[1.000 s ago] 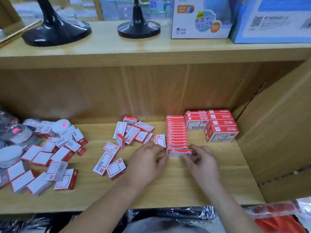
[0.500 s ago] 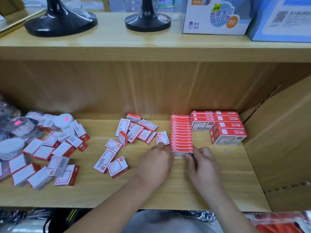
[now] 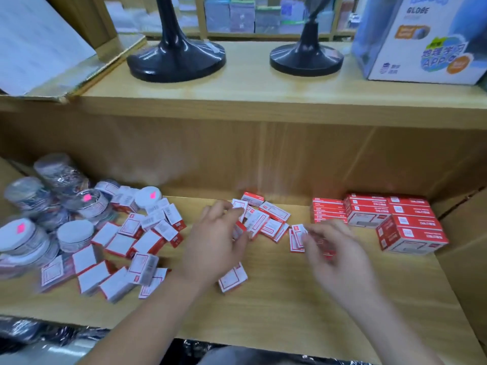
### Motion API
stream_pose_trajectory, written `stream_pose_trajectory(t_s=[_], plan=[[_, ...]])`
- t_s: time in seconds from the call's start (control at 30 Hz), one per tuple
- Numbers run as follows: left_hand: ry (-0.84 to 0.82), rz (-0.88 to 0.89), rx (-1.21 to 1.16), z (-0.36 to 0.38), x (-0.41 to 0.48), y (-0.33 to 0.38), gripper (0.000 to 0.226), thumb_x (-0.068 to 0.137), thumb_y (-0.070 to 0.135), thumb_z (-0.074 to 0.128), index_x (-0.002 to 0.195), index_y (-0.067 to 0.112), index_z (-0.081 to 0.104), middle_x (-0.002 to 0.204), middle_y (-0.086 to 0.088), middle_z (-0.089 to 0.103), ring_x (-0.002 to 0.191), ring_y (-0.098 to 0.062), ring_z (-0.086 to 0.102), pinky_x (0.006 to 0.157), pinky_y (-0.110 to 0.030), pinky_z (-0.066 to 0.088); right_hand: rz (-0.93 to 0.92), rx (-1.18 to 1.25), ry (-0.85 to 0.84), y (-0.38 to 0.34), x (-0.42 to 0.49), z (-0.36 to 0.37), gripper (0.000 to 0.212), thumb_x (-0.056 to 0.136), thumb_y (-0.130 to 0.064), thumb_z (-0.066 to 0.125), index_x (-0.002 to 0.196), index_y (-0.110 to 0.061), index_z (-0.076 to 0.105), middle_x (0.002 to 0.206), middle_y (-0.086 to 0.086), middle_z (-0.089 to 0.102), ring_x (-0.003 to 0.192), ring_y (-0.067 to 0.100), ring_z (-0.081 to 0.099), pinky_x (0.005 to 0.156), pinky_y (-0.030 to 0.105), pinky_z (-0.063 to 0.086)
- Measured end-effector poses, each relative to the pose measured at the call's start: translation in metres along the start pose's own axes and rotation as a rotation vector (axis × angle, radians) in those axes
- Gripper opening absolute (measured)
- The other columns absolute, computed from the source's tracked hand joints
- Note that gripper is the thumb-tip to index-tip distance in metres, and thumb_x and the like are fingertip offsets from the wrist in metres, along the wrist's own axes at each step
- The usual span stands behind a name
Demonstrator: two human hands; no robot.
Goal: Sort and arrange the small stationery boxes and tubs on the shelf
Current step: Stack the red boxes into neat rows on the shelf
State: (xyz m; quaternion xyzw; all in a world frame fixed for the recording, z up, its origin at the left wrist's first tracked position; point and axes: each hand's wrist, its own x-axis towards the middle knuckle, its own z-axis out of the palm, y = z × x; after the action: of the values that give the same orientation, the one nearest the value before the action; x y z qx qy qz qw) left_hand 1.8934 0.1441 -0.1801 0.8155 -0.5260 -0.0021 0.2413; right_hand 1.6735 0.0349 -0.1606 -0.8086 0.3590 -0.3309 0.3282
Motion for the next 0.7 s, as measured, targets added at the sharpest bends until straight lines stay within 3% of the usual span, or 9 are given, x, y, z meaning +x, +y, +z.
stream_pose_trajectory(t_s=[0.07,0.13,0.2,0.27,0.33,0.4,0.5,0.6,0.7], plan=[[-0.167,-0.007,-0.024,0.002,0.011,-0.009,0.059,0.087,0.045,0.066,0.143,0.030,0.054,0.146,-0.006,0.048,0.129,-0.029,0.050,0.102,-0.038,0.048,-0.043,-0.135,-0.137,-0.009,0.028,0.029,0.032,0.091,-0.035,0.061,0.117,-0.019,0.070,0.112,-0.004,0.062,0.107,0.012,0.061,0.094,0.028,0.049],[-0.284,0.026,-0.065,0.008,0.019,-0.012,0.061,0.091,0.045,0.061,0.149,0.033,0.048,0.156,-0.007,0.041,0.139,-0.027,0.042,0.111,-0.035,0.041,-0.002,-0.308,-0.290,-0.006,0.047,0.056,0.053,0.093,-0.045,0.058,0.139,-0.019,0.056,0.140,0.006,0.053,0.137,0.025,0.043,0.114,0.036,0.036],[-0.317,0.055,-0.030,0.009,0.022,-0.013,0.054,0.093,0.046,0.059,0.145,0.030,0.053,0.158,-0.005,0.040,0.144,-0.023,0.035,0.113,-0.032,0.037,0.081,-0.469,-0.406,0.001,0.056,0.075,0.067,0.097,-0.054,0.049,0.154,-0.022,0.035,0.160,0.010,0.032,0.152,0.029,0.018,0.123,0.041,0.020],[-0.290,0.077,0.020,0.007,0.020,-0.017,0.048,0.092,0.051,0.052,0.132,0.027,0.065,0.156,-0.003,0.043,0.141,-0.021,0.037,0.110,-0.033,0.042,0.140,-0.600,-0.471,0.008,0.052,0.087,0.076,0.095,-0.066,0.025,0.157,-0.022,0.026,0.164,0.010,0.024,0.153,0.030,0.014,0.123,0.045,0.014],[-0.249,0.073,0.027,0.004,0.017,-0.019,0.049,0.087,0.056,0.046,0.118,0.027,0.071,0.148,0.000,0.051,0.133,-0.021,0.045,0.102,-0.034,0.048,0.141,-0.634,-0.450,0.010,0.046,0.092,0.088,0.086,-0.068,0.006,0.156,-0.020,0.029,0.163,0.010,0.028,0.150,0.030,0.021,0.121,0.046,0.017],[-0.237,0.045,0.060,0.001,0.018,-0.018,0.049,0.085,0.062,0.049,0.116,0.031,0.070,0.145,0.004,0.052,0.129,-0.021,0.047,0.094,-0.032,0.050,0.127,-0.632,-0.433,0.006,0.037,0.095,0.085,0.086,-0.062,0.006,0.153,-0.019,0.036,0.160,0.012,0.034,0.148,0.030,0.029,0.118,0.047,0.022],[-0.275,0.008,0.118,0.000,0.022,-0.013,0.048,0.085,0.066,0.053,0.119,0.034,0.067,0.139,0.009,0.045,0.125,-0.020,0.045,0.090,-0.031,0.047,0.133,-0.550,-0.390,0.001,0.024,0.093,0.070,0.091,-0.052,0.017,0.142,-0.020,0.051,0.145,0.010,0.052,0.135,0.031,0.046,0.109,0.046,0.036],[-0.288,-0.048,-0.032,0.001,0.021,-0.017,0.037,0.082,0.060,0.065,0.107,0.033,0.073,0.142,0.008,0.046,0.127,-0.021,0.044,0.098,-0.030,0.044,0.132,-0.453,-0.344,-0.003,0.024,0.081,0.057,0.089,-0.046,0.030,0.126,-0.023,0.067,0.117,0.005,0.068,0.116,0.031,0.058,0.098,0.044,0.048],[-0.144,-0.041,-0.197,-0.001,0.020,-0.024,0.029,0.077,0.049,0.075,0.097,0.027,0.076,0.136,0.006,0.057,0.125,-0.016,0.048,0.097,-0.026,0.041,0.195,-0.437,-0.299,-0.010,0.037,0.071,0.030,0.087,-0.025,0.059,0.113,-0.023,0.074,0.103,0.004,0.070,0.105,0.030,0.061,0.090,0.041,0.051]])
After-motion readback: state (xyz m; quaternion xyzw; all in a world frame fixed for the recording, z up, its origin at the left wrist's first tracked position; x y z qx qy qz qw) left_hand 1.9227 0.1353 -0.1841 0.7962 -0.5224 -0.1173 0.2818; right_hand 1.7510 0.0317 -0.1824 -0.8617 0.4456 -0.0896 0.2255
